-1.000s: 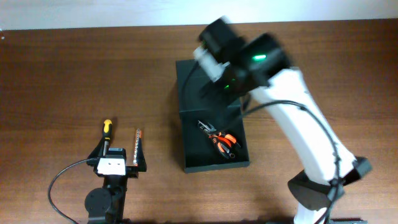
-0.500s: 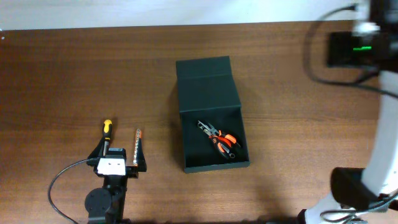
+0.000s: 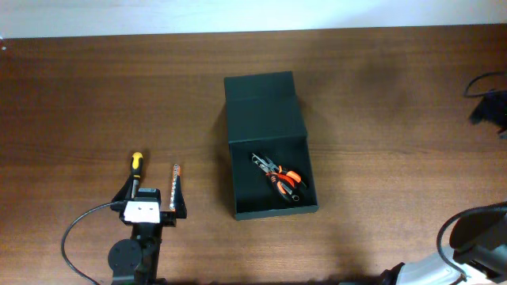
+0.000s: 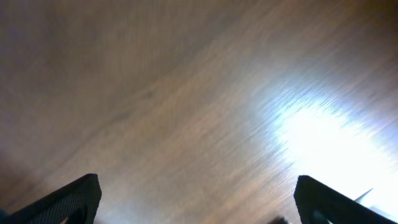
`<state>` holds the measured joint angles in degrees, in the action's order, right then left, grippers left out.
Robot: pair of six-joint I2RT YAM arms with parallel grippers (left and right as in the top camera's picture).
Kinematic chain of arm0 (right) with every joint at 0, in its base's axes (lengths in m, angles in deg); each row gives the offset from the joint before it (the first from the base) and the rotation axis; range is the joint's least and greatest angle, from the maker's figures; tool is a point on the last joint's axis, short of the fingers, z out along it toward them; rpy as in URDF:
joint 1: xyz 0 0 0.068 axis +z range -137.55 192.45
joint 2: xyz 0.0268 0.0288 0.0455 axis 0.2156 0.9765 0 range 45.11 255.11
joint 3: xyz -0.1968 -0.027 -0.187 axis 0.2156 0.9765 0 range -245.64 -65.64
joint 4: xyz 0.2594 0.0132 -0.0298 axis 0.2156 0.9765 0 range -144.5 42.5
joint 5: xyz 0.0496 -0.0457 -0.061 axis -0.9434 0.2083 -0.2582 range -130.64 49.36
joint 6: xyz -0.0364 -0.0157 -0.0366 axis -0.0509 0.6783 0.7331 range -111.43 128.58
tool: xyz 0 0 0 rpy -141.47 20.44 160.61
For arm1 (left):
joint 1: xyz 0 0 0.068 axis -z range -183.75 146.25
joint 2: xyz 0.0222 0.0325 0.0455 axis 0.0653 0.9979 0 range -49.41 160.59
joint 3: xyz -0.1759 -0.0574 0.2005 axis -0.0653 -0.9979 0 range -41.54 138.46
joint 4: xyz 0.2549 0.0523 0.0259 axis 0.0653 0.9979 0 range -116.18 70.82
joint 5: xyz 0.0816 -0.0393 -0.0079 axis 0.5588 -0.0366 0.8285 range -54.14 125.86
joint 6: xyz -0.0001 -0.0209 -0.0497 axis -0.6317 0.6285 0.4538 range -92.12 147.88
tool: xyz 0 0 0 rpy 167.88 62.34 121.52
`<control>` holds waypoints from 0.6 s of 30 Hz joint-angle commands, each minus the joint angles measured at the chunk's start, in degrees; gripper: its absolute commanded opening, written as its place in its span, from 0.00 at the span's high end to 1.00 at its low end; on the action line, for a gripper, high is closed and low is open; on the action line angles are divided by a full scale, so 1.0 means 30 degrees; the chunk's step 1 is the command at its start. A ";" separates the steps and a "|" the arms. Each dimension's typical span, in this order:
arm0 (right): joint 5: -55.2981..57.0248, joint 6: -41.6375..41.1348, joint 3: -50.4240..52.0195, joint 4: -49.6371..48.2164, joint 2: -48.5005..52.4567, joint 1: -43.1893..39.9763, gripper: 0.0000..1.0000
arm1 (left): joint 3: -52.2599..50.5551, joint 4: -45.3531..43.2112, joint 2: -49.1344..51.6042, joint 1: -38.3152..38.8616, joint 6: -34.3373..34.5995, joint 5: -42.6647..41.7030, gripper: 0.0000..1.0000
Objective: Pack container
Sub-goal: 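Move the left gripper over the yellow-black screwdriver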
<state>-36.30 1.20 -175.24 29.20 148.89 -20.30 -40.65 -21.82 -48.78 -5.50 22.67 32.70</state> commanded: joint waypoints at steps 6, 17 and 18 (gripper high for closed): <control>-0.0809 -0.0219 0.2397 -0.0860 -0.0058 0.0175 0.01 | -0.0124 -0.0015 0.0036 -0.0109 0.0138 -0.0299 0.01; -0.0801 -0.0211 0.2397 -0.1501 -0.0058 0.0175 0.01 | -0.0015 -0.0160 0.0597 -0.0095 0.2055 -0.2295 0.01; -0.0801 -0.0211 0.2397 -0.1508 -0.0058 0.0175 0.01 | 0.0233 -0.0066 0.0597 -0.0095 0.2419 -0.2535 0.01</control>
<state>-38.25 1.07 -168.42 24.85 148.94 -20.02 -40.65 -22.15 -47.15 -5.50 25.68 29.62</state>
